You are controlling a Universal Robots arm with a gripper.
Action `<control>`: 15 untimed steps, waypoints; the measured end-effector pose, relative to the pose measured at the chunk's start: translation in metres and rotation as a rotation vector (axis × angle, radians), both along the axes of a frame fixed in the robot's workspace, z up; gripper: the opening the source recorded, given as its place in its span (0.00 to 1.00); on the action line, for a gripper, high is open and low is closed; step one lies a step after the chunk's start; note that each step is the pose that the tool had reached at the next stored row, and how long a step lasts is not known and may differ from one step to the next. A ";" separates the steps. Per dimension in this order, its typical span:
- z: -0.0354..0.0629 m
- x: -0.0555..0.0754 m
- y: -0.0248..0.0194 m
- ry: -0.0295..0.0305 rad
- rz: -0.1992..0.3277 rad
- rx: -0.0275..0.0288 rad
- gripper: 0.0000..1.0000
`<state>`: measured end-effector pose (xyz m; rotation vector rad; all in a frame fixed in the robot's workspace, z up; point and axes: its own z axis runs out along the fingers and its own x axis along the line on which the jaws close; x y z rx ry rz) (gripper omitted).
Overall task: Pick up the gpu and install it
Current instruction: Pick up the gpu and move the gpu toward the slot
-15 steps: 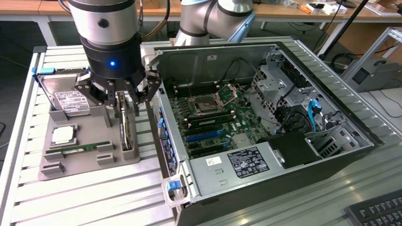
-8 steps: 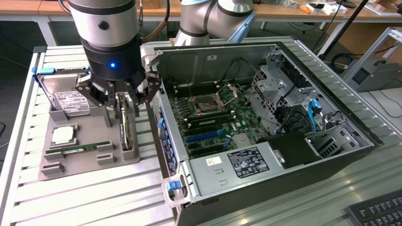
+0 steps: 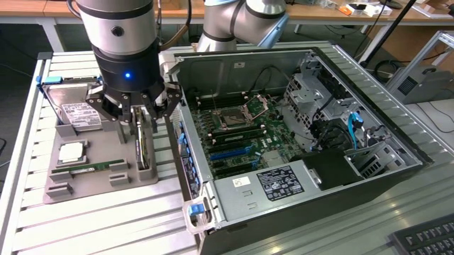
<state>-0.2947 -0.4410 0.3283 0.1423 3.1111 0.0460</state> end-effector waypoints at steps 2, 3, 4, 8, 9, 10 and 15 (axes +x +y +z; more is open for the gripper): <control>-0.0008 0.000 0.0000 -0.0001 0.000 0.0001 0.42; -0.0012 0.000 0.0000 -0.0002 0.000 0.0001 0.42; -0.0015 0.000 0.0000 0.0000 0.000 0.0000 0.42; -0.0035 0.000 0.0000 -0.0001 0.000 -0.0001 0.42; -0.0040 0.000 0.0000 -0.0001 0.000 -0.0001 0.42; -0.0044 0.000 0.0000 0.0001 0.000 -0.0002 0.42; -0.0068 0.000 0.0000 0.0001 0.000 -0.0002 0.42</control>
